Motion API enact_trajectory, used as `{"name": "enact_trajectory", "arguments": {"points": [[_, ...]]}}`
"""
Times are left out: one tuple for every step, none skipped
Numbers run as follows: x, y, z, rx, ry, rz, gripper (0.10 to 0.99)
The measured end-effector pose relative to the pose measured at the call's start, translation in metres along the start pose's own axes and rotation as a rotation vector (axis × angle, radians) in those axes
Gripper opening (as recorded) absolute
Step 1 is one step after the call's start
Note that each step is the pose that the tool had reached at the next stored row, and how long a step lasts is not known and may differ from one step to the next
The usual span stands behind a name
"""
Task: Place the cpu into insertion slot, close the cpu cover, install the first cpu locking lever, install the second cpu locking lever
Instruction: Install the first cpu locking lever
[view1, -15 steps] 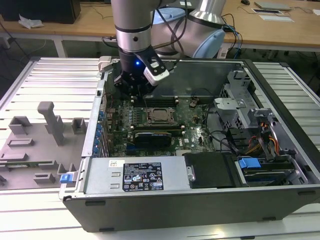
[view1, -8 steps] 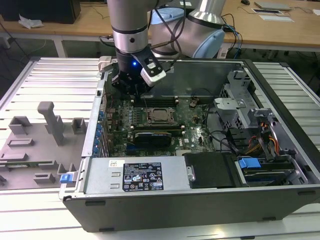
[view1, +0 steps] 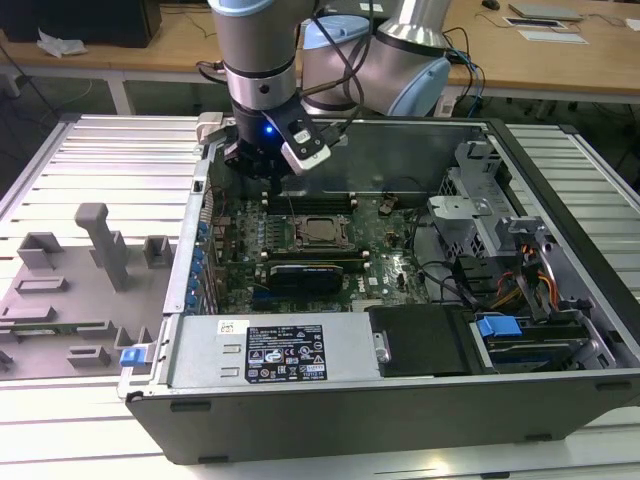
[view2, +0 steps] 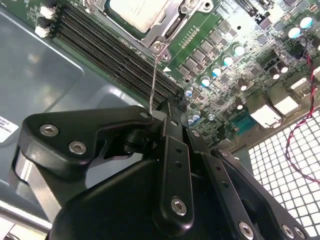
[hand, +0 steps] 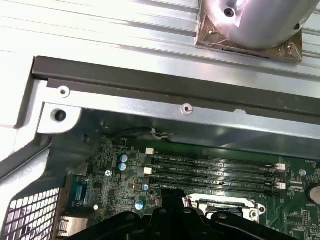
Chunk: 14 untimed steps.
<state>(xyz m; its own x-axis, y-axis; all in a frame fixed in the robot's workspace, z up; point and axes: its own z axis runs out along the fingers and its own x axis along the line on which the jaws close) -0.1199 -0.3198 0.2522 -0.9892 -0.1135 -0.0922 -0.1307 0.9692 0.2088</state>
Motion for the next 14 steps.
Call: {"name": "enact_trajectory", "arguments": {"points": [[0.0000, 0.0000, -0.0001, 0.000, 0.0001, 0.000, 0.106], [-0.0001, -0.0001, 0.0000, 0.000, 0.0001, 0.000, 0.106], [-0.0009, -0.0002, 0.0000, 0.000, 0.0002, 0.000, 0.106], [-0.0021, -0.0003, 0.0001, 0.000, 0.0001, 0.000, 0.106], [-0.0040, -0.0006, 0.0002, 0.000, 0.0001, 0.000, 0.106], [-0.0055, -0.0008, 0.0004, 0.000, 0.0000, 0.000, 0.106], [-0.0074, -0.0010, 0.0005, 0.000, 0.0000, 0.000, 0.106], [-0.0091, -0.0013, 0.0005, 0.000, 0.0001, 0.000, 0.106], [-0.0133, -0.0018, 0.0008, 0.000, 0.0000, 0.000, 0.106], [-0.0161, -0.0022, 0.0010, 0.000, 0.0001, 0.000, 0.106], [-0.0181, -0.0024, 0.0012, 0.000, 0.0000, 0.000, 0.106], [-0.0216, -0.0029, 0.0014, 0.000, 0.0001, 0.000, 0.106], [-0.0238, -0.0032, 0.0015, 0.000, 0.0001, 0.000, 0.106], [-0.0264, -0.0036, 0.0017, 0.000, 0.0000, 0.000, 0.106]]}}
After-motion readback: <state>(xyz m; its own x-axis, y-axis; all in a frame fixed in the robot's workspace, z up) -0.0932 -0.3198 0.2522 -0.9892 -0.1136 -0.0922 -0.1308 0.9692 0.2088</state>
